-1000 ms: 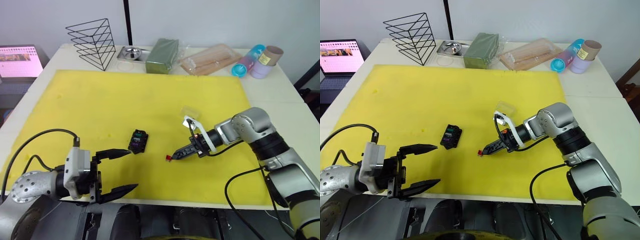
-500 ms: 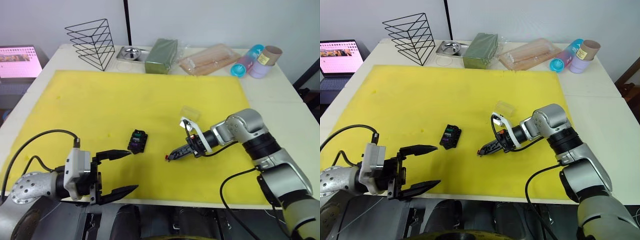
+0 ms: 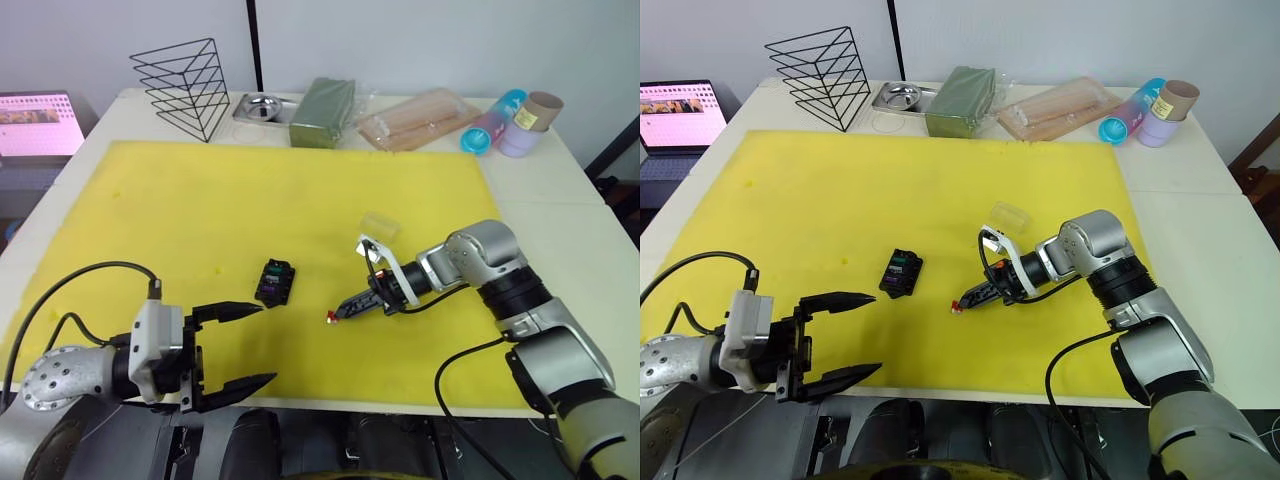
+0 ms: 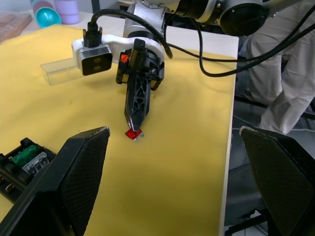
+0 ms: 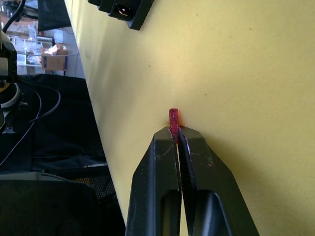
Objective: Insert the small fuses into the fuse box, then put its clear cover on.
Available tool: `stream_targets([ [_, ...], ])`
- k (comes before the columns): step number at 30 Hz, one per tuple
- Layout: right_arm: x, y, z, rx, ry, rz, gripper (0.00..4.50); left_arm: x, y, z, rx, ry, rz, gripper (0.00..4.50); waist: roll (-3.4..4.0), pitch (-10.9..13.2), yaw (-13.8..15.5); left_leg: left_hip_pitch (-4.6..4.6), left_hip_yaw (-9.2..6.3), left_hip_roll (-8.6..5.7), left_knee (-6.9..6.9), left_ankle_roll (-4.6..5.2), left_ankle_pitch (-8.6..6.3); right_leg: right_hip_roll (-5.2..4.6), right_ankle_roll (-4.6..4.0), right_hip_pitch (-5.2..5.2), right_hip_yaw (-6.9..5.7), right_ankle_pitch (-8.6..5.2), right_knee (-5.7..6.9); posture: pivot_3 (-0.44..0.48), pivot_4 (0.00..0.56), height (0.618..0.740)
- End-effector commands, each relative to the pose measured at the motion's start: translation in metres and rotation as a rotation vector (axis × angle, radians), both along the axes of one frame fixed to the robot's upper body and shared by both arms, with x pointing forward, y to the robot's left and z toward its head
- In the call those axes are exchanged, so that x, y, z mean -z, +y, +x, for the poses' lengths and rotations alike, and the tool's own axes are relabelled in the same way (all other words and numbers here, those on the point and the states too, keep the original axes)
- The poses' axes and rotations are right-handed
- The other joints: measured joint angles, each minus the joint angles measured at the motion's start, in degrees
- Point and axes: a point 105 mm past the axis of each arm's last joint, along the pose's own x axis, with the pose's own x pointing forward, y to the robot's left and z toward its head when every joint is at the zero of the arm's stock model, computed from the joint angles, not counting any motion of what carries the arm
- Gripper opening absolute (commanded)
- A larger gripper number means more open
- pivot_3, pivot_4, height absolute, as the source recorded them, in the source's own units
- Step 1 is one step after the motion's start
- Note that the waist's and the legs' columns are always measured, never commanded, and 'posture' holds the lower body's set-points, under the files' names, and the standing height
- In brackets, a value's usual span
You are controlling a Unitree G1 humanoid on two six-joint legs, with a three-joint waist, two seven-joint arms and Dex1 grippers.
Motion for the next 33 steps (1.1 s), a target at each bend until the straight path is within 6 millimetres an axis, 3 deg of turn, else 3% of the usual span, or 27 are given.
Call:
stream_targets([
  [1,-0.008,-0.005,0.007,0.026,-0.045,0.012,0.02,-0.004,-0.002,-0.004,0.015,-0.03,-0.001,4.5,0.0,0.0,0.02,0.0,0.0,0.0,0.0,0.0,0.0,0.0,0.0,0.0,0.0,0.0,0.0,0.0,0.15,0.74],
  [4,-0.039,0.001,0.002,-0.037,-0.142,0.05,0.02,-0.008,0.007,-0.001,-0.048,-0.027,-0.024,4.5,0.05,0.03,0.08,-0.02,0.01,0.0,0.0,0.0,0.0,-0.01,0.0,-0.02,0.0,0.0,0.0,0.0,0.15,0.74],
  [8,-0.08,0.017,-0.01,-0.156,-0.431,0.082,0.02,-0.011,0.024,0.005,-0.177,-0.028,-0.049,4.5,0.08,0.05,0.03,-0.07,-0.06,0.0,-0.01,0.0,0.0,-0.04,0.0,-0.1,0.0,0.0,0.02,0.0,0.15,0.74],
  [11,-0.097,0.028,-0.014,-0.196,-0.597,0.075,0.02,-0.011,0.036,0.011,-0.277,-0.023,-0.079,4.5,0.08,0.05,-0.02,-0.06,-0.07,0.01,-0.02,0.0,0.0,0.0,0.01,-0.12,0.01,0.0,0.04,0.0,0.15,0.74],
  [14,-0.108,0.05,0.002,-0.174,-0.895,-0.027,0.02,-0.009,0.048,0.024,-0.399,-0.002,-0.141,4.5,0.08,0.05,0.0,-0.06,-0.07,0.01,-0.02,0.0,0.0,-0.03,0.0,-0.11,0.01,0.0,0.04,0.0,0.15,0.74],
  [23,-0.101,0.074,0.03,-0.148,-1.062,-0.128,0.02,0.003,0.03,0.039,-0.501,0.011,-0.241,4.5,0.03,0.02,0.11,-0.08,0.01,-0.06,0.02,-0.01,0.01,-0.13,0.01,-0.07,0.01,0.01,0.03,0.0,0.15,0.74],
  [33,-0.098,0.09,0.025,-0.218,-1.093,-0.108,0.02,0.018,0.013,0.04,-0.5,0.003,-0.222,4.5,0.03,0.02,-0.09,-0.07,0.02,-0.03,0.02,-0.01,0.01,-0.07,0.01,-0.08,0.0,0.01,0.05,0.0,0.15,0.74],
])
